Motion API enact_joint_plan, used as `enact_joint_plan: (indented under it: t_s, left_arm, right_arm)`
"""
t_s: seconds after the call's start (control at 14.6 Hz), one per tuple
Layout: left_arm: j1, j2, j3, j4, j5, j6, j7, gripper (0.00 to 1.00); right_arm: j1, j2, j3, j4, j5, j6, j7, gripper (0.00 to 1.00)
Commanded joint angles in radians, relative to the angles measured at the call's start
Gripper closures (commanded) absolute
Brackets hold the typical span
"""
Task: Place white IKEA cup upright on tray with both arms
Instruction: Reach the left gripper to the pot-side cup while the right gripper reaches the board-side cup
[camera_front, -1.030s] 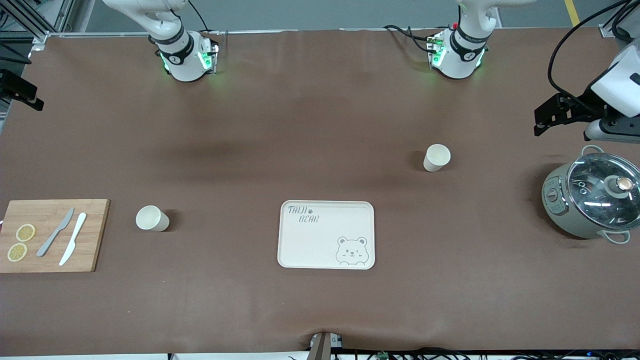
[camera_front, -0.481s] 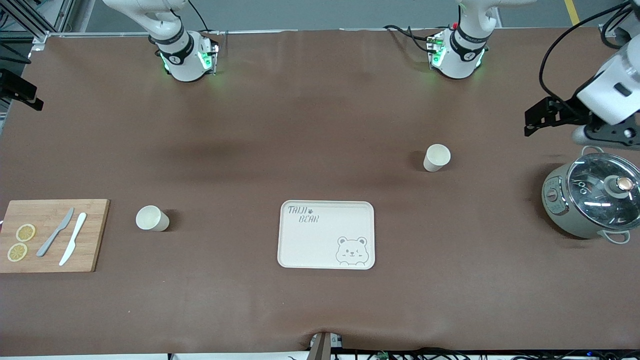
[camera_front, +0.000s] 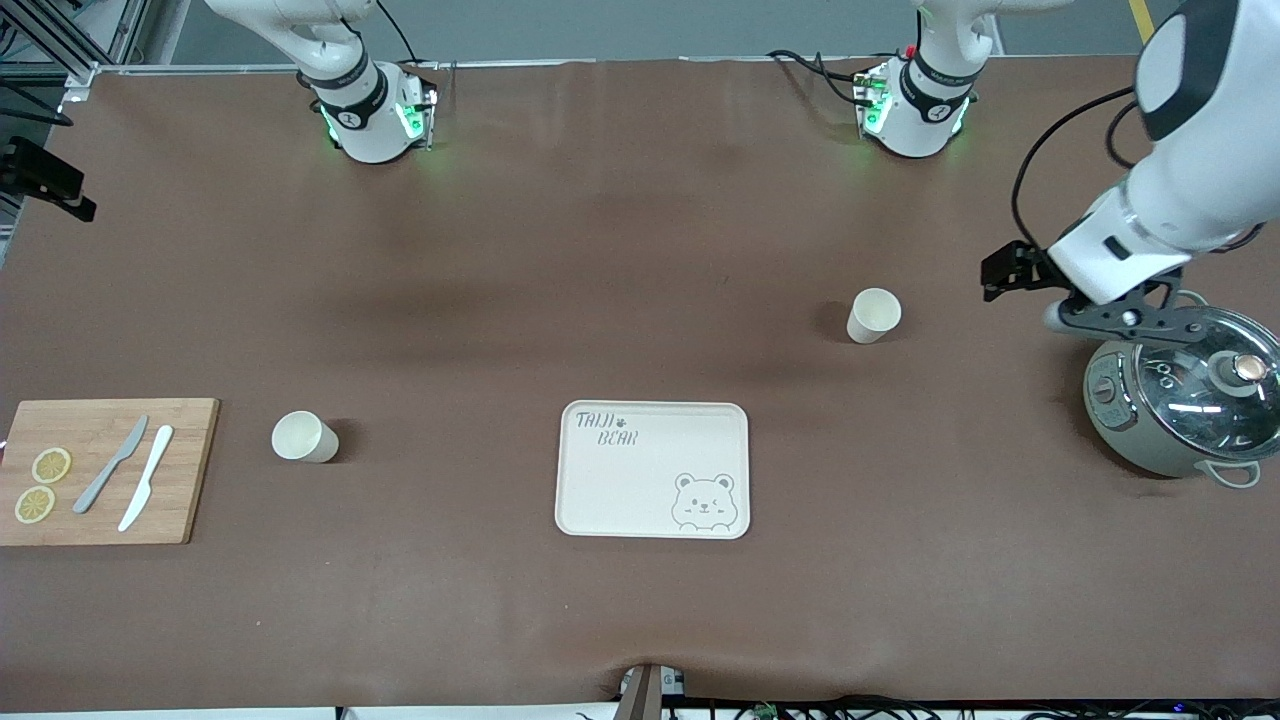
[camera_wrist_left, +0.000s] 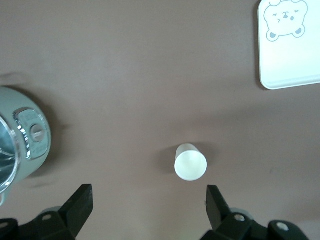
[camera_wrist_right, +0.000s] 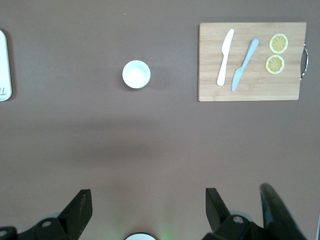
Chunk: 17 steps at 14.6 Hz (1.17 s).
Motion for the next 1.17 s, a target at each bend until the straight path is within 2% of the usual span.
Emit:
enact_joint_plan:
  t_s: [0.0,0.14,0.34,0.69,0.96,1.1]
  left_arm:
    - [0.011,-0.068,-0.006,-0.138,-0.024,0.101,-0.003,0.0]
    - [0.009,-0.092,-0.007,-0.234,-0.027,0.189,-0.007,0.0]
    - [0.009,-0.163,-0.007,-0.446,-0.073,0.403,-0.007,0.0]
    - [0.003,-0.181,-0.039,-0.569,-0.073,0.484,-0.008,0.0]
    - [0.0,-0.192,-0.046,-0.713,-0.076,0.659,-0.008,0.0]
    - [0.0,-0.181,-0.049,-0.772,-0.076,0.745,-0.008,0.0]
  right_arm:
    - [0.067,0.029,0.006,0.006,-0.001,0.029,0.048,0.0]
    - [0.098,0.059,0.006,0.004,-0.001,0.049,0.05,0.0]
    - [0.099,0.145,0.006,0.001,0.008,0.129,0.051,0.0]
    - [0.089,0.338,0.004,0.004,0.008,0.285,0.047,0.0]
    - [0.057,0.447,0.001,0.004,0.005,0.38,0.017,0.0]
    - [0.015,0.492,0.003,0.004,0.013,0.429,-0.094,0.0]
